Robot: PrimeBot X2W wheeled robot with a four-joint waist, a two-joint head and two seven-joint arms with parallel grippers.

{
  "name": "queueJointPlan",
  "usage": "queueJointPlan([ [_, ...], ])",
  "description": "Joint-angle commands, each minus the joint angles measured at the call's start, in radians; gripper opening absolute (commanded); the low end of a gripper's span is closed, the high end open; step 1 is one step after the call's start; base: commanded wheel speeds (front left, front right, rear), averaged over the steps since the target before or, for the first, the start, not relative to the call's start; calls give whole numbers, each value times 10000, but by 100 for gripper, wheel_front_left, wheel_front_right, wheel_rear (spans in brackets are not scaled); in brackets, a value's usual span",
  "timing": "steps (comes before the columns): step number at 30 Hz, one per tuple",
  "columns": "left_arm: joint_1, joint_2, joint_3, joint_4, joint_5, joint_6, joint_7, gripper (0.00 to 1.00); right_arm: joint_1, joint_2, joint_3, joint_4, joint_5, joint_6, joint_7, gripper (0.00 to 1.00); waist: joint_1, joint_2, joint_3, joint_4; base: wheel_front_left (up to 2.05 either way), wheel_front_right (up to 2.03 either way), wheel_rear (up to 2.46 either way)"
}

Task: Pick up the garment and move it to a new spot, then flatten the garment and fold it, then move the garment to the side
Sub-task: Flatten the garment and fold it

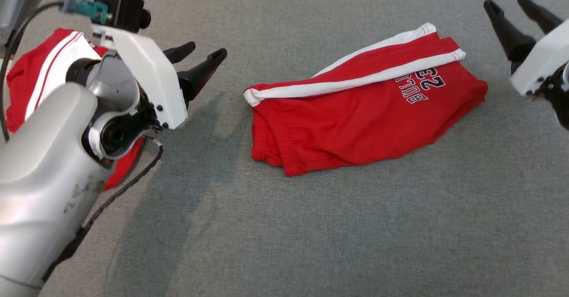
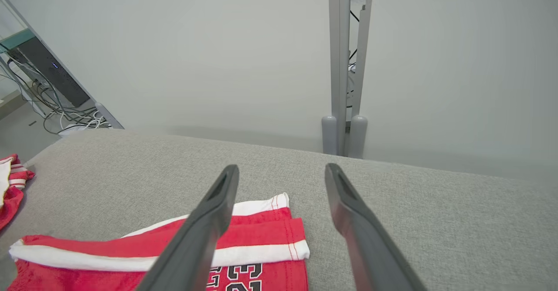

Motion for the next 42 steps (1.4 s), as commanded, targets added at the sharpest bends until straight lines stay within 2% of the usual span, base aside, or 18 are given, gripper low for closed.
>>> queueJointPlan([
  [1,273,104,175,-149,149,167,-496,100,233,60,45,205,66,2,-195,100,0,0,-103,91,0,0,0],
  [7,1724,300,586,-1242,991,967,-3007,100,887,354,316,929,395,2,-344,100,0,0,-277,389,0,0,0],
  [14,3679,316,858,-3031,1254,1573,-4903,100,1233,394,579,1631,826,2,252,100,0,0,-182,777,0,0,0],
  [15,3679,316,858,-3031,1254,1573,-4903,100,1233,394,579,1631,826,2,252,100,0,0,-182,777,0,0,0],
  [17,4411,243,885,-3622,1364,1873,-5522,100,1320,317,603,1941,1057,2,610,100,0,0,-97,975,0,0,0],
  [24,5361,185,679,-4138,1734,2339,-6179,100,1359,232,545,2327,1385,2,913,100,0,0,63,1298,0,0,0],
  [29,5862,-153,763,-4260,1675,2500,-6601,100,1434,323,450,2475,1784,2,1329,100,0,0,153,1434,0,0,0],
  [34,6177,-306,829,-4212,1873,2591,-6827,100,1653,524,263,2895,2326,0,2112,100,0,0,156,1551,0,0,0],
  [42,6384,-624,974,-4048,2235,2678,-7001,100,1713,910,144,2824,2902,5,3542,100,0,0,207,1733,0,0,0],
])
